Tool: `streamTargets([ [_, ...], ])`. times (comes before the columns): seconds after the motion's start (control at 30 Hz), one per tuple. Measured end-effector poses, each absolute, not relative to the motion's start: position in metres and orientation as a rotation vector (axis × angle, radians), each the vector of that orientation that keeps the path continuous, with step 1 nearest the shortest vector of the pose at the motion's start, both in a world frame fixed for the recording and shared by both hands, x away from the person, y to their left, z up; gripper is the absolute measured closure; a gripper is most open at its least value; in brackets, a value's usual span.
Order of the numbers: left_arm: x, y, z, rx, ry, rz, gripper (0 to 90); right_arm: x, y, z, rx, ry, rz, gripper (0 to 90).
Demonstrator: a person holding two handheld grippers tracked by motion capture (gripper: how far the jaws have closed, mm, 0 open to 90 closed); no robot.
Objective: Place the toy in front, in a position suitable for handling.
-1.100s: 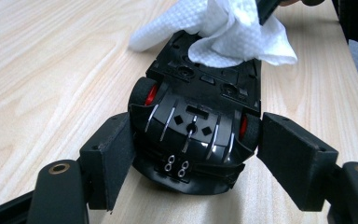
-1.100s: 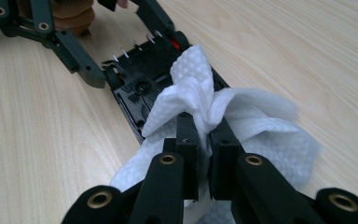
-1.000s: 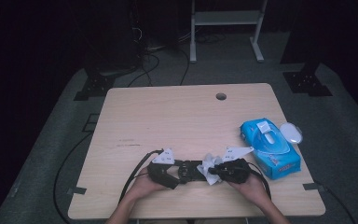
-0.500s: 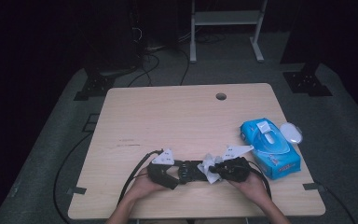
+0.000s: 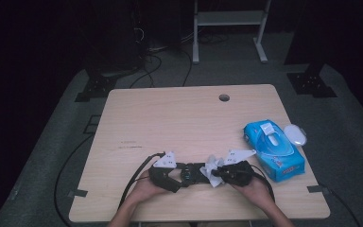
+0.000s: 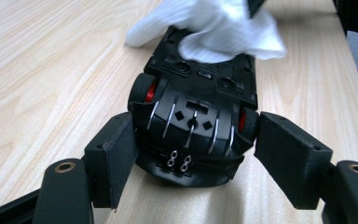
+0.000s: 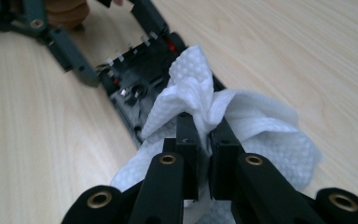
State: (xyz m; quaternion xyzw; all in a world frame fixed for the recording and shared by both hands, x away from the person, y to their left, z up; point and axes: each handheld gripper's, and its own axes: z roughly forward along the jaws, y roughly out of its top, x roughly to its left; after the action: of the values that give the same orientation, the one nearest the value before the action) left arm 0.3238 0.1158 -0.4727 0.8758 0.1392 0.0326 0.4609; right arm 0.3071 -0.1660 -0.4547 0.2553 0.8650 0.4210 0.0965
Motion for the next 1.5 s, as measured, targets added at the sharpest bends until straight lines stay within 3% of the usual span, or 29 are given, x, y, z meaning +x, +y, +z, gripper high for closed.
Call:
streamTargets([
  [0.2,0.321,0.117,-0.474,2.186,0.329,0.111,32.3,0.322,-0.172,-0.456,0.833,2.514,1.239,84.2],
  [0.33,0.323,0.115,-0.473,2.157,0.337,0.105,30.8,0.318,-0.185,-0.457,0.864,2.511,1.202,84.2],
  [0.37,0.324,0.115,-0.473,2.15,0.347,0.106,25.9,0.318,-0.187,-0.458,0.87,2.511,1.208,84.2],
  [0.63,0.326,0.113,-0.471,2.131,0.375,0.101,27.8,0.317,-0.171,-0.456,0.815,2.525,1.239,84.2],
  [0.83,0.327,0.112,-0.471,2.115,0.387,0.09,28.2,0.317,-0.189,-0.457,0.878,2.524,1.192,84.1],
  [1.03,0.331,0.105,-0.47,2.133,0.441,0.089,20.4,0.312,-0.175,-0.457,0.828,2.544,1.244,84.1],
  [1.27,0.332,0.106,-0.472,2.154,0.457,0.102,26.1,0.323,-0.156,-0.452,0.806,2.53,1.253,84.0],
  [1.5,0.333,0.107,-0.472,2.136,0.471,0.069,26.3,0.328,-0.177,-0.45,0.899,2.501,1.19,83.9],
])
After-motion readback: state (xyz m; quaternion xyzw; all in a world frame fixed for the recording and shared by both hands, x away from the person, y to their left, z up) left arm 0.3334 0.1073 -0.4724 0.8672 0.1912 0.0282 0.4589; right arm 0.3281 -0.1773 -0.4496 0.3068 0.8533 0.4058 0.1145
